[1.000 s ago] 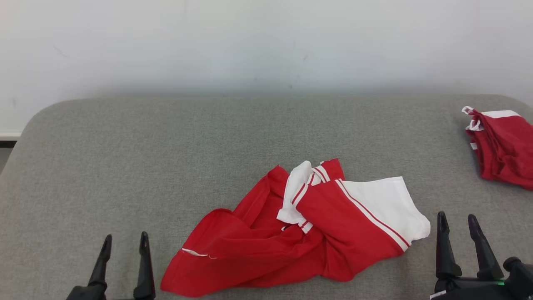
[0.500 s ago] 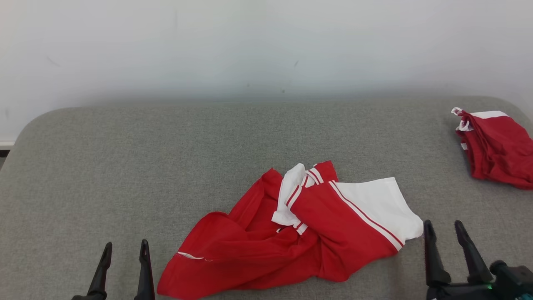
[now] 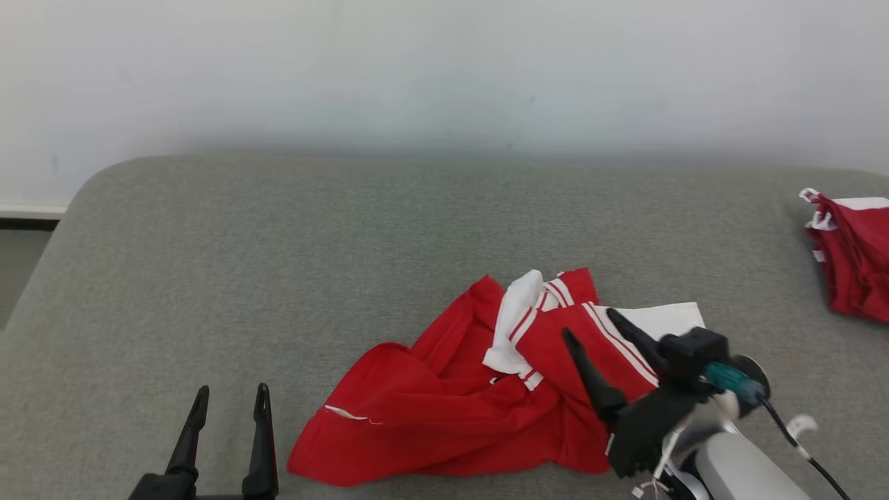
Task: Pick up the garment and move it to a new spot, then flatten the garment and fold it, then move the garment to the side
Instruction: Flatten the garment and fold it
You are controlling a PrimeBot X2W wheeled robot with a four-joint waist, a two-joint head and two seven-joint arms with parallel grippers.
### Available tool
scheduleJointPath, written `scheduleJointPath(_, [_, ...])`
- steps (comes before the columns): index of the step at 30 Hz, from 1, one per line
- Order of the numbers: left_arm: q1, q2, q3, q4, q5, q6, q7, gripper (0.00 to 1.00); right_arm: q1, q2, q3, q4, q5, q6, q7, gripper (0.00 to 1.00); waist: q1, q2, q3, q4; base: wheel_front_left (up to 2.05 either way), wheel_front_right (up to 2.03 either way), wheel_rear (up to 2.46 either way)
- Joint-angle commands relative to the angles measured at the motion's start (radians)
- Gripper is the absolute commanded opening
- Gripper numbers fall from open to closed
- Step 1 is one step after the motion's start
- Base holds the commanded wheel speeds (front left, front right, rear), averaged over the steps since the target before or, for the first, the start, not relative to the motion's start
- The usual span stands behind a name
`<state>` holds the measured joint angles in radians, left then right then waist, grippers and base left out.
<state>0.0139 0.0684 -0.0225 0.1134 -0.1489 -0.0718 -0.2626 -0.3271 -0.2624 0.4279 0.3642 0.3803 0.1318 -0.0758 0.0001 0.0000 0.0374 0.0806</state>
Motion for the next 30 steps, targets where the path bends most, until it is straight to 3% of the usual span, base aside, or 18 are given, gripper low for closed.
scheduleJointPath(1, [-0.016, -0.005, -0.004, 0.004, 0.013, -0.004, -0.003, 1.0, -0.034, -0.009, 0.026, 0.031, 0.008, -0.002, 0.024, 1.0, -0.0001, 0.0, 0.013, 0.036, 0.0, 0.0, 0.0])
scheduleJointPath(12, [-0.046, -0.017, -0.038, 0.035, 0.0, -0.011, -0.003, 1.0, -0.207, -0.044, 0.234, 0.301, 0.003, -0.002, 0.192, 1.0, -0.0001, 0.0, 0.028, 0.122, 0.0, 0.0, 0.0])
scheduleJointPath(13, [-0.049, -0.017, -0.037, 0.037, -0.001, -0.012, -0.003, 1.0, -0.219, -0.041, 0.247, 0.322, 0.003, -0.002, 0.199, 0.85, -0.0001, 0.0, 0.028, 0.123, 0.0, 0.0, 0.0])
scheduleJointPath(14, [-0.051, -0.018, -0.038, 0.039, -0.001, -0.012, -0.003, 1.0, -0.231, -0.034, 0.252, 0.335, 0.011, -0.002, 0.198, 0.35, -0.0001, 0.0, 0.028, 0.124, 0.0, 0.0, 0.0])
scheduleJointPath(15, [-0.051, -0.018, -0.038, 0.039, -0.001, -0.012, -0.003, 1.0, -0.231, -0.034, 0.252, 0.335, 0.011, -0.002, 0.198, 0.35, -0.0001, 0.0, 0.028, 0.124, 0.0, 0.0, 0.0])
scheduleJointPath(16, [-0.053, -0.018, -0.039, 0.041, -0.002, -0.012, -0.003, 1.0, -0.243, -0.03, 0.249, 0.348, 0.022, -0.002, 0.185, 0.0, -0.0001, 0.0, 0.028, 0.125, 0.0, 0.0, 0.0])
scheduleJointPath(19, [-0.053, -0.018, -0.037, 0.041, -0.004, -0.008, -0.003, 1.0, -0.279, -0.029, 0.202, 0.371, 0.04, -0.002, 0.1, 0.0, -0.0001, 0.0, 0.024, 0.122, 0.0, 0.0, 0.0])
scheduleJointPath(25, [-0.028, -0.018, -0.033, 0.035, -0.012, 0.0, -0.003, 1.0, -0.274, -0.036, 0.014, 0.393, 0.102, -0.002, -0.105, 0.0, -0.0001, 0.0, 0.01, 0.099, 0.0, 0.0, 0.0])
scheduleJointPath(30, [-0.013, -0.018, -0.04, 0.031, -0.021, 0.006, -0.003, 1.0, -0.202, -0.054, -0.153, 0.386, 0.154, -0.002, -0.168, 0.0, -0.0001, 0.0, 0.008, 0.08, 0.0, 0.0, 0.0])
